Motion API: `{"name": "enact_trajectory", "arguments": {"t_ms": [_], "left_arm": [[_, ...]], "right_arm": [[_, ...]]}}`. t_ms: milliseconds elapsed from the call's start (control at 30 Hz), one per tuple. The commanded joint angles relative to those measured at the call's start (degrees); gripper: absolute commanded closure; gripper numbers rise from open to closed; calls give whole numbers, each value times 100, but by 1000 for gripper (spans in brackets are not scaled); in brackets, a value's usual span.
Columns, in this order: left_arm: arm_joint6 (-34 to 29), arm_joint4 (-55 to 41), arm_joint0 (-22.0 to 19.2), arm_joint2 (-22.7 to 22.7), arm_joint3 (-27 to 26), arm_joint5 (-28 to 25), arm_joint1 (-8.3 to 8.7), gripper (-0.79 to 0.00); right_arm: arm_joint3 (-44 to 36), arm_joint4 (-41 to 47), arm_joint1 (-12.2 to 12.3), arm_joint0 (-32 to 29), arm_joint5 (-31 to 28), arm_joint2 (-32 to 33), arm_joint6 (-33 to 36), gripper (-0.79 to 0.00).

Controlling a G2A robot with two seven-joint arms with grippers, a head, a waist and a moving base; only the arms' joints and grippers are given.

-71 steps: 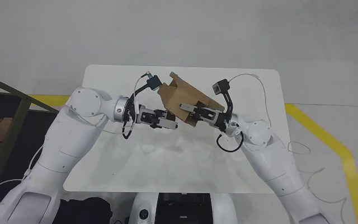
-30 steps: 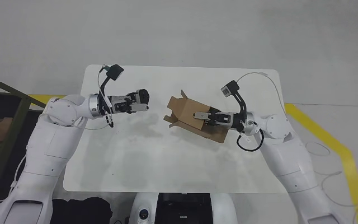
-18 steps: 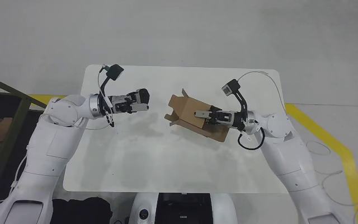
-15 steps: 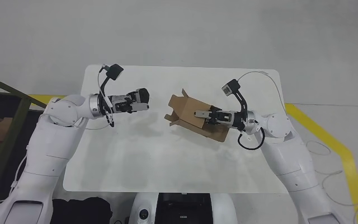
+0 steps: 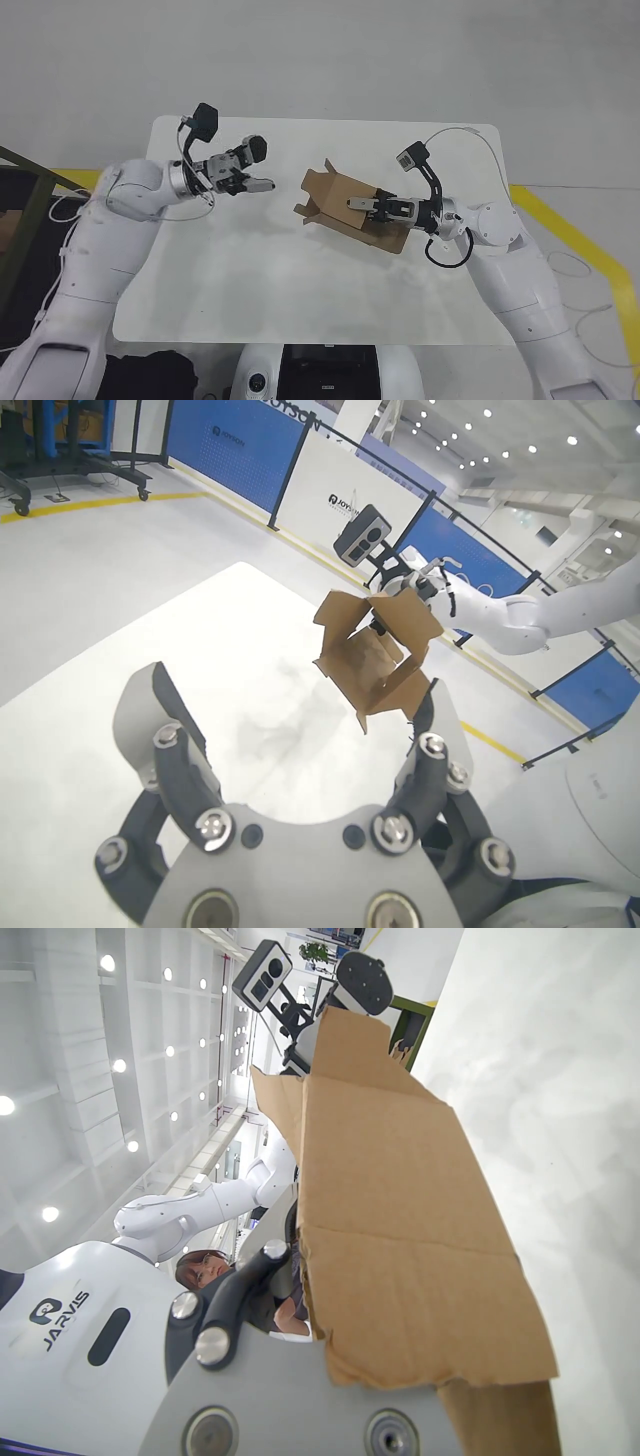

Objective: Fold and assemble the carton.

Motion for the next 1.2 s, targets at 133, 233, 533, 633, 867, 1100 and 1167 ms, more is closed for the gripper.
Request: {"name": "enact_trajectory", "arguments": {"t_ms": [133, 233, 533, 633, 867, 1100, 1167], "left_arm": [[920, 993, 26, 70, -202, -1, 49, -785], [1553, 1636, 88, 82, -284, -1, 110, -785], [4001, 3726, 257, 426, -210, -1, 396, -785], [4720, 4265, 212, 635, -75, -1, 514, -785], [5786, 4937, 89, 932, 149, -1, 708, -785], [5786, 4937, 89, 932, 149, -1, 708, -785], [5786, 4937, 89, 932, 149, -1, 708, -785]], "right_arm": [[0, 0, 0, 0, 0, 0, 0, 0], [0, 0, 0, 0, 0, 0, 0, 0], [0, 0, 0, 0, 0, 0, 0, 0], [0, 0, 0, 0, 0, 0, 0, 0], [0, 0, 0, 0, 0, 0, 0, 0], [0, 0, 0, 0, 0, 0, 0, 0], [0, 0, 0, 0, 0, 0, 0, 0]]}}
